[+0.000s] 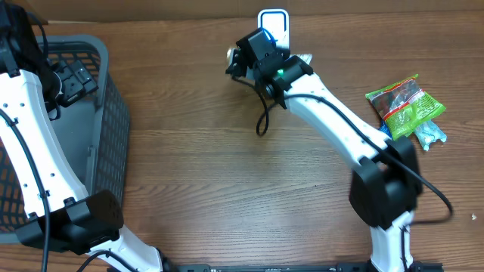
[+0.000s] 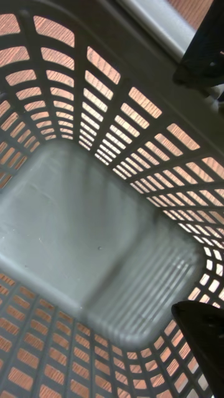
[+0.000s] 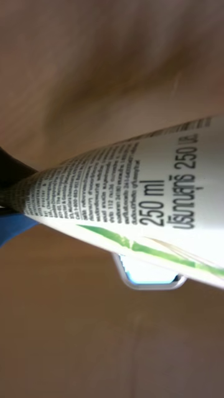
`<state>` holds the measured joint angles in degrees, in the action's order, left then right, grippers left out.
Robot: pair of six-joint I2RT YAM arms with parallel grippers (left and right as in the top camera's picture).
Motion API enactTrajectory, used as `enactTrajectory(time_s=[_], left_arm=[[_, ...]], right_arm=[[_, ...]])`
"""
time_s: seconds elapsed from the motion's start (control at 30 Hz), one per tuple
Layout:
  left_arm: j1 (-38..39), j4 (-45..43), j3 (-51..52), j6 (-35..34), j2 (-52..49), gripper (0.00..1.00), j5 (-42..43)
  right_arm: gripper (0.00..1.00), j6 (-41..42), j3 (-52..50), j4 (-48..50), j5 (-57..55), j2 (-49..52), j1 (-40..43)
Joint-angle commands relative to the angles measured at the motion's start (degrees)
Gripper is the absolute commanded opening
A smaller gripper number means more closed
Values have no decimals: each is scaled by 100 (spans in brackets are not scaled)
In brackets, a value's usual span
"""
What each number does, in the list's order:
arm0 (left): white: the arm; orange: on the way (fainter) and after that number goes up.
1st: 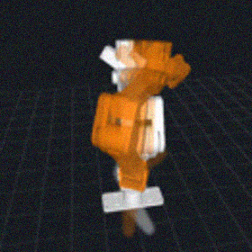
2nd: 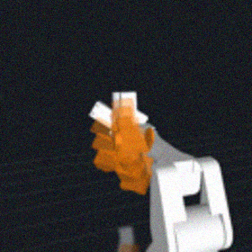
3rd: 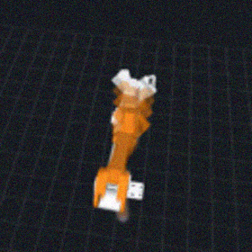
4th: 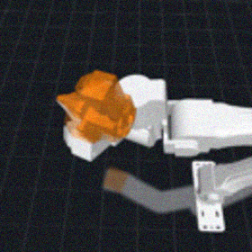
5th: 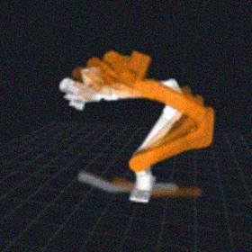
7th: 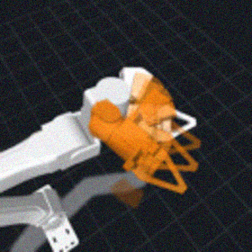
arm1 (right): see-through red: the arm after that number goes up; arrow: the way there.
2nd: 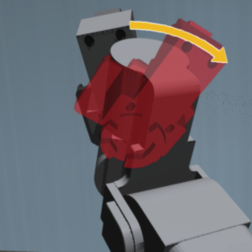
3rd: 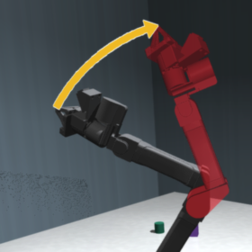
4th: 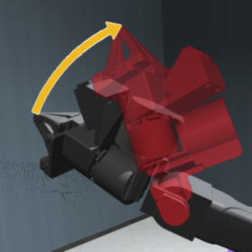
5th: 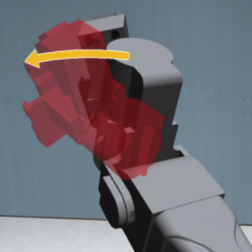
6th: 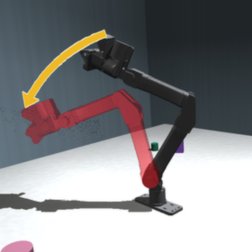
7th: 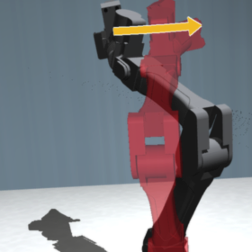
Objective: Scan the item barcode
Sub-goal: 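Carry the white tube right and release it below the other items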
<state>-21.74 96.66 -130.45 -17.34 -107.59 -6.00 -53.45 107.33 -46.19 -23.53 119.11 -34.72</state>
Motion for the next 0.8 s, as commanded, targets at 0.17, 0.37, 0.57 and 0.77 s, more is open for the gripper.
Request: enactTrajectory(time_s=[0.17, 0.37, 0.57, 0.77], left_arm=[[44, 0, 13, 107, 11, 100, 7], [44, 0, 13, 107, 11, 100, 7], [44, 0, 13, 107, 11, 100, 7], [44, 0, 13, 107, 11, 99, 7]], right_arm=[[4, 3268, 140, -898, 3167, -2181, 90], [4, 6343, 142, -2251, 2555, -2841, 1762], [4, 8284, -289, -3751, 1910, -2319, 4011], [4, 8371, -1276, -3250, 1908, -1547, 5200]])
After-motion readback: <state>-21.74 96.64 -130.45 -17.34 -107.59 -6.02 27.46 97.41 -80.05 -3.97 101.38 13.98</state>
